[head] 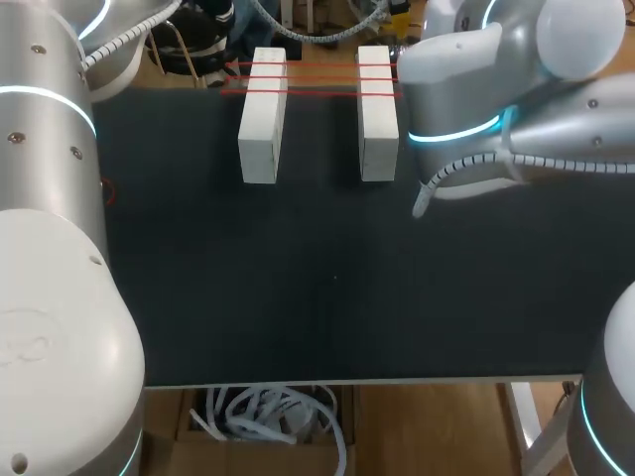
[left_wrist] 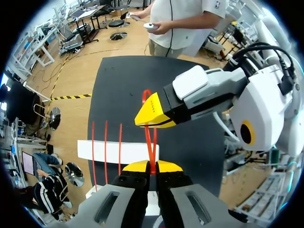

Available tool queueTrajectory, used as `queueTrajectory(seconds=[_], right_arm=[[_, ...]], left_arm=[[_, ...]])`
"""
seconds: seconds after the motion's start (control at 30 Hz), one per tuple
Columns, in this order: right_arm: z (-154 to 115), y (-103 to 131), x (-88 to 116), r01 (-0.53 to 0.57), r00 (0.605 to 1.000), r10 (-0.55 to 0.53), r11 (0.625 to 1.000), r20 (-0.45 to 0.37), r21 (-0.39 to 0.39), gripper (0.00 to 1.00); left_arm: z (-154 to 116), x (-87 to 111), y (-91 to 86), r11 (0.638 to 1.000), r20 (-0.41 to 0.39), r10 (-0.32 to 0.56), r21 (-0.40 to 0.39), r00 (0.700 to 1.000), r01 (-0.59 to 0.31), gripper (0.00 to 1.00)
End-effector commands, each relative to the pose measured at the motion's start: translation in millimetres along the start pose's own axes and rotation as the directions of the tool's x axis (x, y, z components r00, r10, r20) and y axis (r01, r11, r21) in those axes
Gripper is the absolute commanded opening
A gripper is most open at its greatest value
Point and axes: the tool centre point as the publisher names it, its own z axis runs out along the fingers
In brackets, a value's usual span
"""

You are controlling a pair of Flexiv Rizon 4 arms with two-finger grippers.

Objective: Grab the tape and strap the tape.

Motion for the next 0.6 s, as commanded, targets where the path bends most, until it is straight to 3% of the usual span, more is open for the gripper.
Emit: queueTrajectory(seconds=[0.03, 0.6], right_arm=[[-1.8, 1.6, -2.2, 0.002, 1.0, -0.002, 1.0, -0.011, 0.001, 0.0], [-5.3, 7.6, 2.1, -0.001, 1.0, 0.0, 0.999, -0.028, -0.036, 0.0]], left_arm=[[-1.2, -1.1, -1.1, 1.0, -0.004, -0.001, -0.005, 1.0, 0.001, 0.0], [-1.2, -1.1, -1.1, 1.0, -0.004, -0.001, -0.005, 1.0, 0.001, 0.0]])
